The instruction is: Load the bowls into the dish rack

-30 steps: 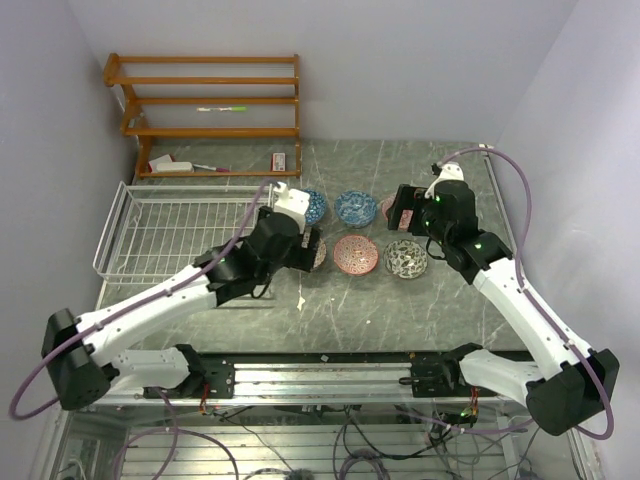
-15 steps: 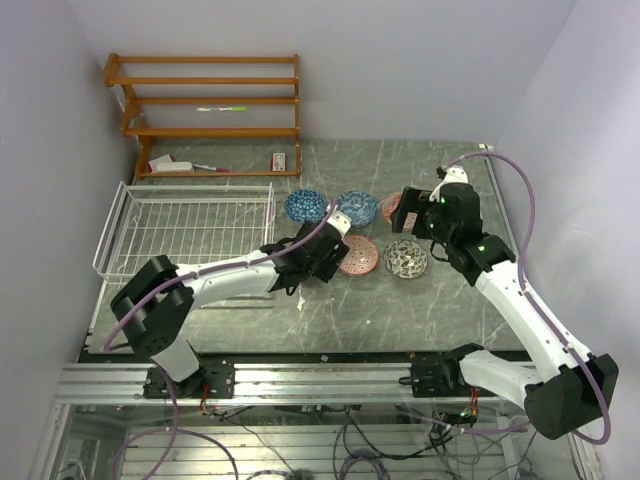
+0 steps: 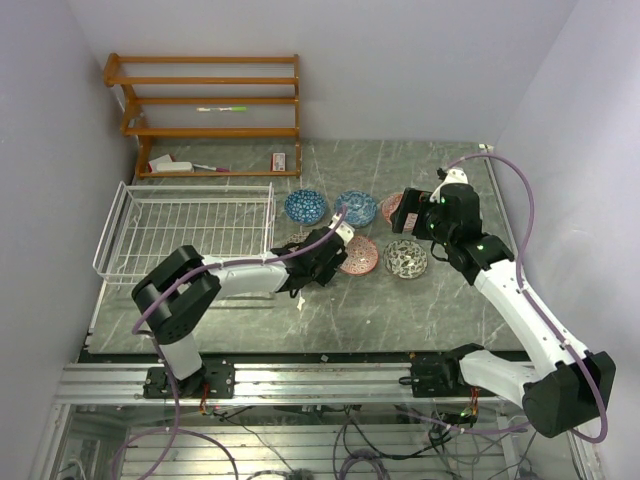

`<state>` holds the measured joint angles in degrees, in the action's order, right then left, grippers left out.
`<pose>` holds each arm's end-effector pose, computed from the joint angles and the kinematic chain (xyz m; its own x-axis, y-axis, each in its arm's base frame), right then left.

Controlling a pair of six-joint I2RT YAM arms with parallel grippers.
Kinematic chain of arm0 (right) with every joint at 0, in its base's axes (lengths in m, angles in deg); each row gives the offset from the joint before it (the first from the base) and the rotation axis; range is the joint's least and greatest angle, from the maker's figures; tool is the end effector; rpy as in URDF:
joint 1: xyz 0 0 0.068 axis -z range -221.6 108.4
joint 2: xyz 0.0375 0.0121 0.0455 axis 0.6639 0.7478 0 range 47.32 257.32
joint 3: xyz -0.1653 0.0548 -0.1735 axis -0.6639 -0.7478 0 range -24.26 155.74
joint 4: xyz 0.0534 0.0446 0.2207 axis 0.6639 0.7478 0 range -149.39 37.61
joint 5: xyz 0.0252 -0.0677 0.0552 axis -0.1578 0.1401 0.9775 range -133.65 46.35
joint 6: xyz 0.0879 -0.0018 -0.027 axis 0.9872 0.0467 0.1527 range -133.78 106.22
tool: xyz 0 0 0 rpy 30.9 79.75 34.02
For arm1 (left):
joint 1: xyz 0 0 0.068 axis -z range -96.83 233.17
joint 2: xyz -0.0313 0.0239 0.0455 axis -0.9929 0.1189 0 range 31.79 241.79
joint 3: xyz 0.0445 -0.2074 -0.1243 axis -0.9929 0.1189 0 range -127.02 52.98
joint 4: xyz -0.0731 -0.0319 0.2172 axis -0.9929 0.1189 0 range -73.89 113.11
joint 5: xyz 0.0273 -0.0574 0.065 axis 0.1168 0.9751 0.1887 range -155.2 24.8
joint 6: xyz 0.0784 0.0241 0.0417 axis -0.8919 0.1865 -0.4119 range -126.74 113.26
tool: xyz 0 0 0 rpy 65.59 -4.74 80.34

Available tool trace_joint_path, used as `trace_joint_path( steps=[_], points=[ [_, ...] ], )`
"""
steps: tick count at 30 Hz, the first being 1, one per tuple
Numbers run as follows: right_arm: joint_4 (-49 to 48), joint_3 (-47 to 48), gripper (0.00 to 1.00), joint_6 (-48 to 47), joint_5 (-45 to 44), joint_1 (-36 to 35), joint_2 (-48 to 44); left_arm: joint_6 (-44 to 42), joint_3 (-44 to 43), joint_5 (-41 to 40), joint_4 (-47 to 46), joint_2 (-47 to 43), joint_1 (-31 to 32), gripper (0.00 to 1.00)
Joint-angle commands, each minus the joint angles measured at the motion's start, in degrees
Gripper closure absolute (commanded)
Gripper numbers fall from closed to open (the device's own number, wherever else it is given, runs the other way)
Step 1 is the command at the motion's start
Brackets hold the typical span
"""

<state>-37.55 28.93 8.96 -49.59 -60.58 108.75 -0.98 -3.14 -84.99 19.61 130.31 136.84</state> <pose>0.2498 0.0770 0.2713 -0.5296 0.2245 -0.8180 -0.0371 0.9573 0.2867 0.2346 -0.2719 0.1389 -0.4855 0.5006 -0.7167 0.5726 0.8016 0.1719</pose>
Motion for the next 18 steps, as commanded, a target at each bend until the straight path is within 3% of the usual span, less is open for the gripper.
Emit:
trace_joint_path(
  steps=[1,8,15,18],
  points=[
    [-1.54,-0.53,0.00,0.38,0.26,0.77,0.30,-0.56,0.92,1.27,-4.51,-0.13,-1.07,0.35],
    [-1.46,-0.45,0.00,0.75,-0.20,1.17,0.34,-0.80,0.68,0.01,-3.68,0.61,-1.29,0.47],
    [-1.04,-0.19,0.00,0.89,-0.48,1.47,0.32,-0.75,0.50,-0.42,-3.27,0.42,-1.23,0.66],
    [-1.01,-0.10,0.00,0.91,-0.76,1.52,0.15,-0.57,0.31,-0.14,-3.12,0.25,-1.26,0.81]
  ],
)
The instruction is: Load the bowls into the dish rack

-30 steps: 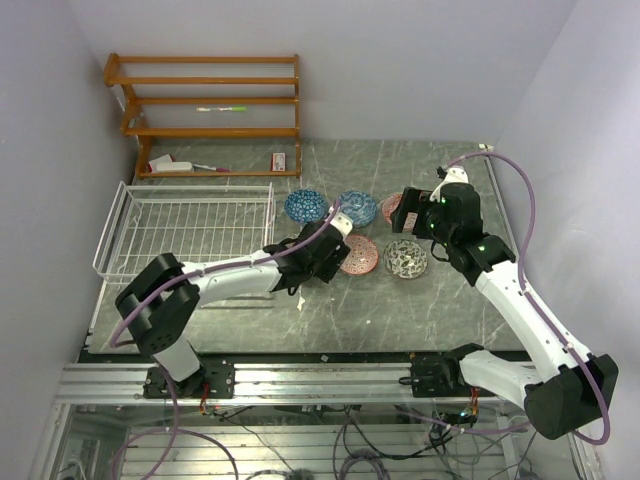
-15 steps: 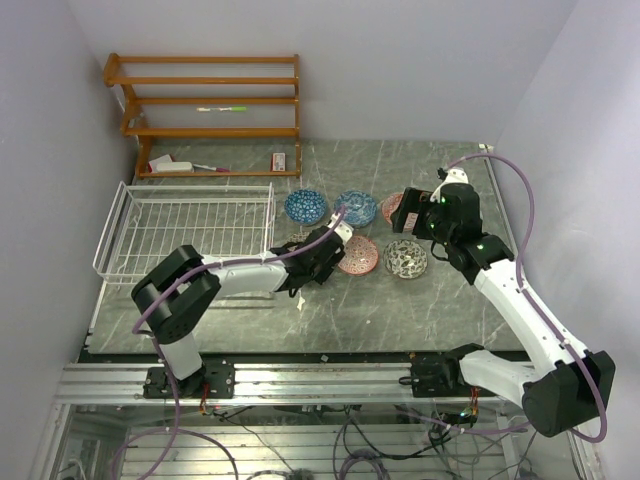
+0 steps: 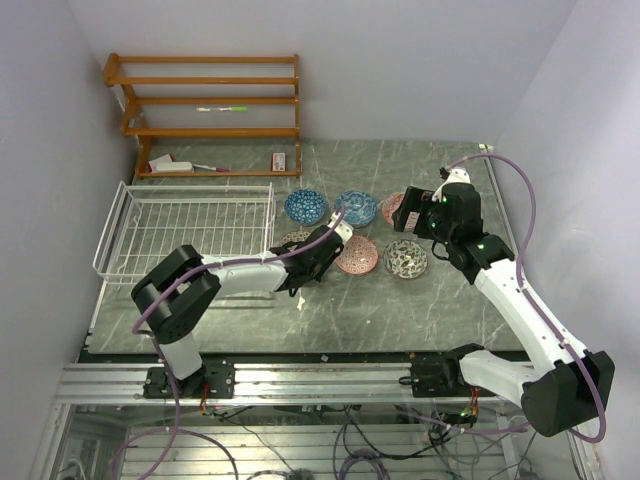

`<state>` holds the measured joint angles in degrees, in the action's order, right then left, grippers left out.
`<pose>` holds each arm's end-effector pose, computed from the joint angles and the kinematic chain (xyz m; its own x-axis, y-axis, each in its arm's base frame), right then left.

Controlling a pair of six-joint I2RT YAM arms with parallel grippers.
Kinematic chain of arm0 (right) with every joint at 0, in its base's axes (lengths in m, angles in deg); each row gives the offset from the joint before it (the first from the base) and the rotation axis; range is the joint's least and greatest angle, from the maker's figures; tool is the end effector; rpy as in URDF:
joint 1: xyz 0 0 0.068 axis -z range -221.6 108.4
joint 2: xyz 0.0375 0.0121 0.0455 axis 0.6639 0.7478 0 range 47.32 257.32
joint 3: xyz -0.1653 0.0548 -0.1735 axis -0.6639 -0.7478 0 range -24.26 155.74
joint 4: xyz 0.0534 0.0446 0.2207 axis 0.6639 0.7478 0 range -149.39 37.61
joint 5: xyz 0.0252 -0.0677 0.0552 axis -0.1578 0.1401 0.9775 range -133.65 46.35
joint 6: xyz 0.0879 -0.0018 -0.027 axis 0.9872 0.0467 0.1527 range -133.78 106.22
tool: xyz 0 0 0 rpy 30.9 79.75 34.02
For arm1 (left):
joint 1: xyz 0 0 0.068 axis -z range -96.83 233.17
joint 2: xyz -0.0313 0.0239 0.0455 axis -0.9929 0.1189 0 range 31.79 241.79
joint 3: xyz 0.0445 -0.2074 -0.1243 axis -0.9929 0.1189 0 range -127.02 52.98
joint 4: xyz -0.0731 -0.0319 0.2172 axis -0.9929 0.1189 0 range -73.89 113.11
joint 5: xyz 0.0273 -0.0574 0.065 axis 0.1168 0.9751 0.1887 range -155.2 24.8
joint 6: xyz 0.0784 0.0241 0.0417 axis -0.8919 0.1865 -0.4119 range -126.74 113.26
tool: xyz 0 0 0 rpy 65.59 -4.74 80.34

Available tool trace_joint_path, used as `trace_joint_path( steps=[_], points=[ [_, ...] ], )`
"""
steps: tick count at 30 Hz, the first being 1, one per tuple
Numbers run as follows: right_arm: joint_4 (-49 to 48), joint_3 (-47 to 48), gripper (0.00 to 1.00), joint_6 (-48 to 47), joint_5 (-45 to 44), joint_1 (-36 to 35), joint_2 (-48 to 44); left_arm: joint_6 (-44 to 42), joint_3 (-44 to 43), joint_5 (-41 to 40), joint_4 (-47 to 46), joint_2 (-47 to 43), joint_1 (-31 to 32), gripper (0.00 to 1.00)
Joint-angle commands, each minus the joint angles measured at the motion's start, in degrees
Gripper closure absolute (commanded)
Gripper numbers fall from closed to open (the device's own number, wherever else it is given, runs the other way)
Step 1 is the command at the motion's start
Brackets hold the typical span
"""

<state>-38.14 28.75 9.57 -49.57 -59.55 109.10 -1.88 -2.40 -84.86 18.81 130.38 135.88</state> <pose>0.2527 0.0730 0.2701 -0.5249 0.2444 -0.8153 -0.0149 0.9551 0.2959 0.2383 -0.2671 0.1360 -0.4852 0.5052 -0.7137 0.5683 0.8025 0.1817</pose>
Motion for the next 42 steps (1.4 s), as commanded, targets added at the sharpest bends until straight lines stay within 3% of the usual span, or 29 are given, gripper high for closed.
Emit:
trace_joint_path(
  steps=[1,6,13,17,22,26,36,42],
  points=[
    [-0.35,0.07,0.00,0.30,-0.78,0.53,-0.30,0.54,-0.60,0.10,-2.22,0.01,-0.29,0.83],
    [0.04,0.32,0.00,0.49,-0.85,0.61,-0.37,0.76,-2.26,1.56,-1.20,-1.95,-0.23,0.93],
    [0.58,0.51,0.00,0.60,-1.23,0.74,-1.43,0.59,-5.44,6.96,-0.18,-6.45,0.63,0.93],
    [0.89,0.86,0.00,0.55,-0.90,0.77,-1.92,2.26,-6.80,13.41,-1.05,-11.63,0.65,0.93],
    [0.89,1.04,0.00,0.73,-0.12,0.79,-2.57,4.22,-8.32,15.18,-0.38,-19.24,-0.72,0.93],
    [0.90,0.95,0.00,0.83,0.93,0.88,-3.01,7.80,-6.77,18.81,-1.17,-27.43,-6.74,0.93],
    [1.07,1.06,0.01,1.39,4.93,0.95,-4.06,18.54,0.82,24.28,-5.50,-39.79,-29.32,0.93],
    [0.93,0.09,0.01,1.52,6.66,0.99,-4.47,31.44,12.43,33.44,-18.69,-41.51,-42.18,0.93]
  ],
)
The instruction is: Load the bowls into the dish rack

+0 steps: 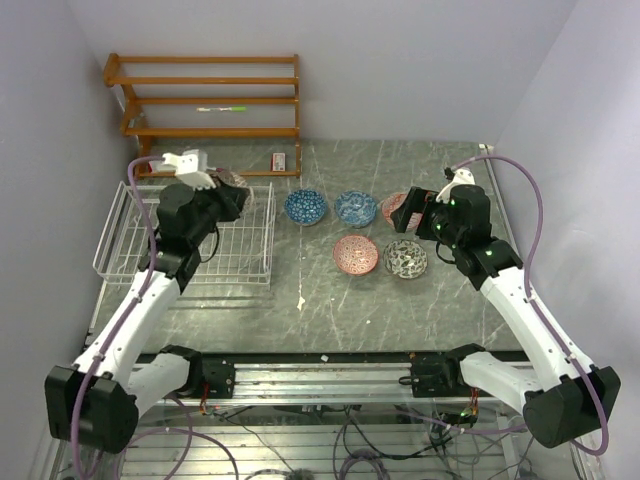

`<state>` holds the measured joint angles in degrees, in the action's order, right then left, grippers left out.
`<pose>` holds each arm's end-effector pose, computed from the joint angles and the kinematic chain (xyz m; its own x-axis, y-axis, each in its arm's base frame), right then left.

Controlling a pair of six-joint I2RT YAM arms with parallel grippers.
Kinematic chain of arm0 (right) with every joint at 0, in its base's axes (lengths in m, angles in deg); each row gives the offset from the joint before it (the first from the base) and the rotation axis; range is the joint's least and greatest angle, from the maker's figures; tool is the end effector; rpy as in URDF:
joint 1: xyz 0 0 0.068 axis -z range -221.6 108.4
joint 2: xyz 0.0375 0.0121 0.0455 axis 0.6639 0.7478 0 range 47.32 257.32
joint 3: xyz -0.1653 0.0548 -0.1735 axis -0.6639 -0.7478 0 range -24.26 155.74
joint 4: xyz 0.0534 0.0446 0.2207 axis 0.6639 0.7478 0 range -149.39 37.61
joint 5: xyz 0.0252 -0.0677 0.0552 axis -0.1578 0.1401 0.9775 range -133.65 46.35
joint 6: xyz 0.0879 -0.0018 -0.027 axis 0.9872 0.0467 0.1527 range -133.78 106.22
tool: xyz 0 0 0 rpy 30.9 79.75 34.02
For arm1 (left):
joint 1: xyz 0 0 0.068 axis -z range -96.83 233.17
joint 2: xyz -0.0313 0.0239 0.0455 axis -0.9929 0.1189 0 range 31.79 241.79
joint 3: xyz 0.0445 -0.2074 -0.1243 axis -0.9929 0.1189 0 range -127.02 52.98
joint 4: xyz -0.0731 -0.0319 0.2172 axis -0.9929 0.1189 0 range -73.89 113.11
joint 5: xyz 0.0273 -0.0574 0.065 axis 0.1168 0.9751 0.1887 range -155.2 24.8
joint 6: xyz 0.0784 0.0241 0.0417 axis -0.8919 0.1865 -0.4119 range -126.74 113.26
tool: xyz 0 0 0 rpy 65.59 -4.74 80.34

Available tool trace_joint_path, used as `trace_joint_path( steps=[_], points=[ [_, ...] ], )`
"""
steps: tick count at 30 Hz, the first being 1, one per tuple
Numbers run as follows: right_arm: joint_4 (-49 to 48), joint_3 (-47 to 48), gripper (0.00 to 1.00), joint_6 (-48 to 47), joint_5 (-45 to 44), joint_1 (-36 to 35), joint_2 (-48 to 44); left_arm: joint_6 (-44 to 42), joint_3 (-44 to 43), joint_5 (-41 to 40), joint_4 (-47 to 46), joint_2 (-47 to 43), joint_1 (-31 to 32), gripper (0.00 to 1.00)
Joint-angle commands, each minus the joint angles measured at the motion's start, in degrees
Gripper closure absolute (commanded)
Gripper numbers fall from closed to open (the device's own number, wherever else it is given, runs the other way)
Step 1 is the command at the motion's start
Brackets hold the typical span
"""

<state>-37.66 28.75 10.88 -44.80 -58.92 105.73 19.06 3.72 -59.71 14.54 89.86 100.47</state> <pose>0.2420 0.0739 0.2828 -0.5128 0.2771 -0.8125 -0.0735 0.9289 0.3631 0.2549 -0.0877 0.3209 -0.2768 -0.3677 -0.8878 0.2957 0.8465 -0.4427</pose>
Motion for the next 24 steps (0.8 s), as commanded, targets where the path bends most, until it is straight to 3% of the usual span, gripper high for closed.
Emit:
trace_joint_path(
  steps=[1,7,24],
  points=[
    [0.56,0.00,0.01,0.23,2.04,0.36,-1.06,13.50,8.75,10.20,-18.05,-0.85,-9.25,0.93],
    [1.60,0.07,0.01,-0.38,1.65,0.36,-1.65,27.25,19.54,19.60,-41.57,4.30,-18.44,0.93],
    [1.29,-0.64,0.01,-0.18,0.78,0.36,-1.29,43.28,23.30,26.12,-69.94,24.46,-20.11,0.93]
  ],
)
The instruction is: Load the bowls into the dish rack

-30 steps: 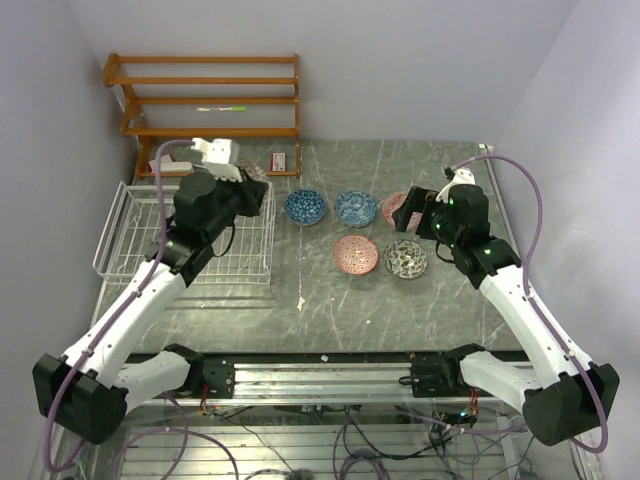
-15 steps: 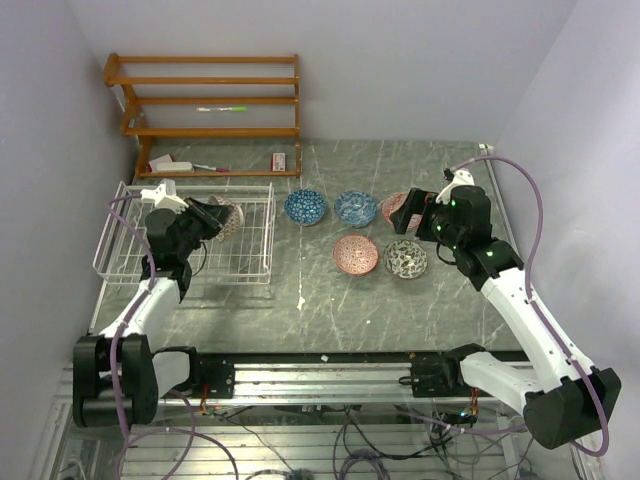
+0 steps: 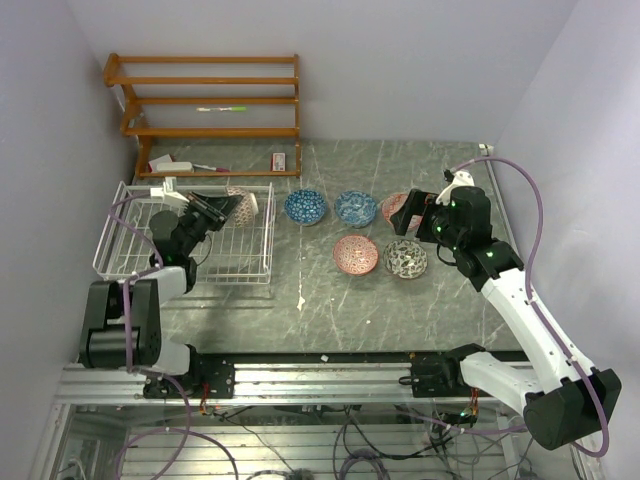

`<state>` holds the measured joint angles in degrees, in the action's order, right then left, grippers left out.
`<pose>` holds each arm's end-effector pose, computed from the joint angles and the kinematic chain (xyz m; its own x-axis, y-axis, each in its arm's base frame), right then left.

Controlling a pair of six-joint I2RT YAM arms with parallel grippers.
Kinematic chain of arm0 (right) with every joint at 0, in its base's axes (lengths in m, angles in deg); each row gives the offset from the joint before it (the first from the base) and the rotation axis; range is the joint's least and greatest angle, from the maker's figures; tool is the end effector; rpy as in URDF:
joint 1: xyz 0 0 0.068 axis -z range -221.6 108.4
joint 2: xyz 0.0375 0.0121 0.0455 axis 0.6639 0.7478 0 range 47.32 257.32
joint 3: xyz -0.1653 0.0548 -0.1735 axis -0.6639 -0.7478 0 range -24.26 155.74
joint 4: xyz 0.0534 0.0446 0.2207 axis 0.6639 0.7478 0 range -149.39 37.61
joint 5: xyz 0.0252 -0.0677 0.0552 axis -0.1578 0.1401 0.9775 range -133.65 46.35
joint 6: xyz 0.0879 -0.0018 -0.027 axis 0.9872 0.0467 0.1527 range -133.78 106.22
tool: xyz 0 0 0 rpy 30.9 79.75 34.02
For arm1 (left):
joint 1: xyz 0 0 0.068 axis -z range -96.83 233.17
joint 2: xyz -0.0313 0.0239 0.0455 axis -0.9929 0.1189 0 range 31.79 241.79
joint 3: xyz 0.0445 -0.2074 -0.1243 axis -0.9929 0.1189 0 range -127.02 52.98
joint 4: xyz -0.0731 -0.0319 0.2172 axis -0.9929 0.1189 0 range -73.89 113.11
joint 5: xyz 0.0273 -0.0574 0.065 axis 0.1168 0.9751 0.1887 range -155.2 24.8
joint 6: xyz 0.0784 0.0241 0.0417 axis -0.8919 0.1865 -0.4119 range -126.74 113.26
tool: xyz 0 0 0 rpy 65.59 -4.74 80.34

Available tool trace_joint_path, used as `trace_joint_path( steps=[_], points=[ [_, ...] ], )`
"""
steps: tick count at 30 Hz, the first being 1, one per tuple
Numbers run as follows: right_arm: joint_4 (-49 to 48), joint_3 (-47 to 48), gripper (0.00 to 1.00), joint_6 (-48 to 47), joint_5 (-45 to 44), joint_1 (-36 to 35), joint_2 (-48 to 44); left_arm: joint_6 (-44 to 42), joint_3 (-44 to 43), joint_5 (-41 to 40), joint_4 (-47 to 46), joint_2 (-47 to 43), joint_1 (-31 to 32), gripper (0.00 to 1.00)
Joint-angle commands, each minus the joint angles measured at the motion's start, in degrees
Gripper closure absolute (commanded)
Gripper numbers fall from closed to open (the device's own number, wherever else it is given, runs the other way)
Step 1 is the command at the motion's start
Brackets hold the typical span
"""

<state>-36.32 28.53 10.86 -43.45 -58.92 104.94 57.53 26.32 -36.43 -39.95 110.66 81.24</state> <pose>0.2375 0.0745 0.2813 -0.5315 0.2710 -0.8025 -0.0871 0.9249 0.3700 0.2994 -0.0297 0.2236 -0.3767 -0.8028 -0.4621 0.2559 0.3893 -0.8849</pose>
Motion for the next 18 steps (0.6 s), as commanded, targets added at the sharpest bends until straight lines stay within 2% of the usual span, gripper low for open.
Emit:
trace_joint_path(
  steps=[1,5,11,18],
  points=[
    [-0.05,-0.34,0.01,-0.14,-0.73,0.36,-0.49,5.31,0.81,3.01,-16.53,4.79,-0.92,0.93],
    [0.06,-0.37,0.02,-0.18,-1.59,0.36,-0.66,6.56,0.47,3.64,-18.36,7.97,-1.33,0.93],
    [-0.48,-0.97,0.02,0.04,-1.66,0.31,-0.48,6.24,-1.11,3.92,-14.69,11.52,-2.09,0.93],
    [-0.98,-0.88,0.02,0.01,-1.42,0.36,0.21,11.52,-1.09,5.34,-25.27,23.82,-3.63,0.93]
  ],
)
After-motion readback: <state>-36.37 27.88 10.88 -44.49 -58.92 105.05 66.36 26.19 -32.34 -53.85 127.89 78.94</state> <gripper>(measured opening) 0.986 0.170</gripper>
